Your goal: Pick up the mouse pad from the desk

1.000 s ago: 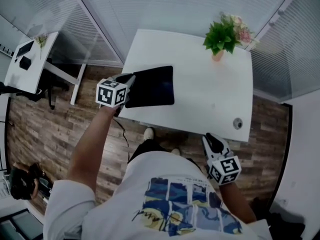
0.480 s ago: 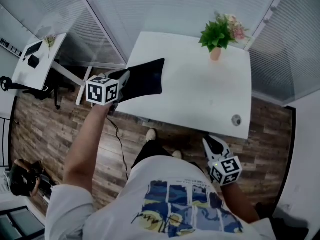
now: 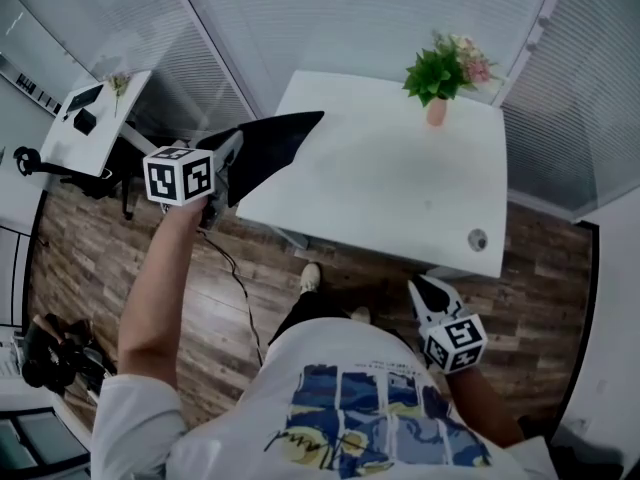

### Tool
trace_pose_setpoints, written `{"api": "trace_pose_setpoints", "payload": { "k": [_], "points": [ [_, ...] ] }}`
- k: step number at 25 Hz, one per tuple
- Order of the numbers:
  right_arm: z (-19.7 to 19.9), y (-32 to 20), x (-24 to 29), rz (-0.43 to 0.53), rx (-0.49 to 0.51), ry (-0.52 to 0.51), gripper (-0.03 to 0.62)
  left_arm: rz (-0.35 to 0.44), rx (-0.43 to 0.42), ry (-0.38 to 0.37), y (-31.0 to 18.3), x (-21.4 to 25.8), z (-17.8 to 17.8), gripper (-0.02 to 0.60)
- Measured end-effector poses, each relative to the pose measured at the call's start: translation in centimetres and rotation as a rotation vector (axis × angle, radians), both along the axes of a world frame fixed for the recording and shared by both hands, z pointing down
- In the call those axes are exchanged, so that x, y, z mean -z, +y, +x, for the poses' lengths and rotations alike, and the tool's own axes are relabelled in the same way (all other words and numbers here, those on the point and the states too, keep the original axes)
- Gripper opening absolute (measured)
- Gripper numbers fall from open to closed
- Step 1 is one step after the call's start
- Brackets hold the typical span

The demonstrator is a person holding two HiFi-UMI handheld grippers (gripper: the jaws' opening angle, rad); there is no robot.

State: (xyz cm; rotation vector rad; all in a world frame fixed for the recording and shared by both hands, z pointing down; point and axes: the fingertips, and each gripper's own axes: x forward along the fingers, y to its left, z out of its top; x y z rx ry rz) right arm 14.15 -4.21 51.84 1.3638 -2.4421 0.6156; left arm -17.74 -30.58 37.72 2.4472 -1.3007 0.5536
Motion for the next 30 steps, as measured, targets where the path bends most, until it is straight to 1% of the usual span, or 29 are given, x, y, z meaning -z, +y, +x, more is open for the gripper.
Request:
{"api": "trace_pose_setpoints", "payload": {
  "k": [6, 9, 14, 30],
  "points": [
    [-0.8, 1.4, -0.1, -0.003, 0.029, -0.014, 0.020, 0.003, 0.008, 0.034, 1.9, 3.4, -1.2, 0.025],
    [-0.7, 1.7, -0.4, -0.006, 0.036, -0.023, 0.011, 0.002, 0.009, 0.048, 2.5, 4.8, -1.1, 0.023],
    [-1.1, 2.1, 0.0, 0.016, 0.047, -0.029, 0.003, 0.012, 0.008, 0.067, 3.7, 7.3, -1.0, 0.023],
    [-1.5, 2.6, 0.1, 0.044, 0.061, -0.045, 0.002, 0.017, 0.009, 0.084, 4.9, 10.2, -0.6, 0.023]
  ]
}}
